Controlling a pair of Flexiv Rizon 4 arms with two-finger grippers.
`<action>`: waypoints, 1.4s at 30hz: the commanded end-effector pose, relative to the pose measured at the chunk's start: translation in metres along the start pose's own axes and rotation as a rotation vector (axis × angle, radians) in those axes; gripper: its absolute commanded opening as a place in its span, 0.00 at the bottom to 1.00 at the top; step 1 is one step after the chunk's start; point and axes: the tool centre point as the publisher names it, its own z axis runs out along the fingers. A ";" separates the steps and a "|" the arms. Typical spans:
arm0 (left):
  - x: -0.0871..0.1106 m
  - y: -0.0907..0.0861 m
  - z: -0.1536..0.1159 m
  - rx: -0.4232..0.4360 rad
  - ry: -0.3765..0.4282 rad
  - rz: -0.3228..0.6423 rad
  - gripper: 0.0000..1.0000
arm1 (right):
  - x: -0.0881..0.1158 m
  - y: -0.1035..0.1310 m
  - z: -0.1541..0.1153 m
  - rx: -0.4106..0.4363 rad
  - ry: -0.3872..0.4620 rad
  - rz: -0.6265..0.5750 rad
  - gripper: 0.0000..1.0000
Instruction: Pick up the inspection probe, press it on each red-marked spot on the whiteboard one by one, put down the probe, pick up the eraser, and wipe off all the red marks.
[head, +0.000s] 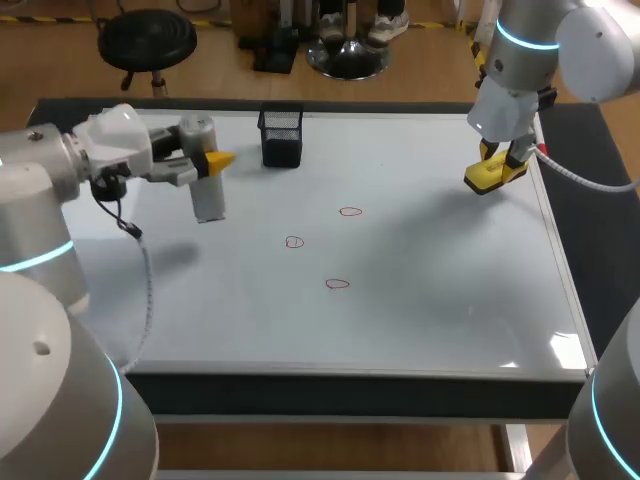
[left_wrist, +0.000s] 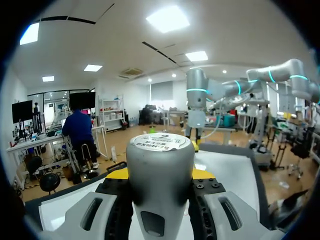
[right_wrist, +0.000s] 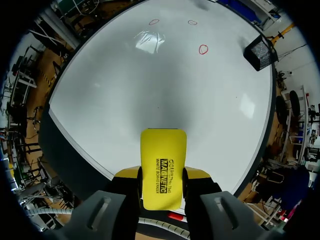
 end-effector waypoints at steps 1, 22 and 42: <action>0.022 0.000 0.007 0.008 -0.101 0.011 0.00 | 0.000 0.000 -0.001 0.003 0.002 -0.001 0.00; 0.062 0.018 0.075 0.067 -0.033 0.002 0.00 | 0.000 0.000 -0.001 0.003 0.002 -0.001 0.00; 0.071 0.038 0.110 0.042 0.014 -0.020 0.00 | 0.000 0.000 -0.001 0.003 0.002 -0.001 0.00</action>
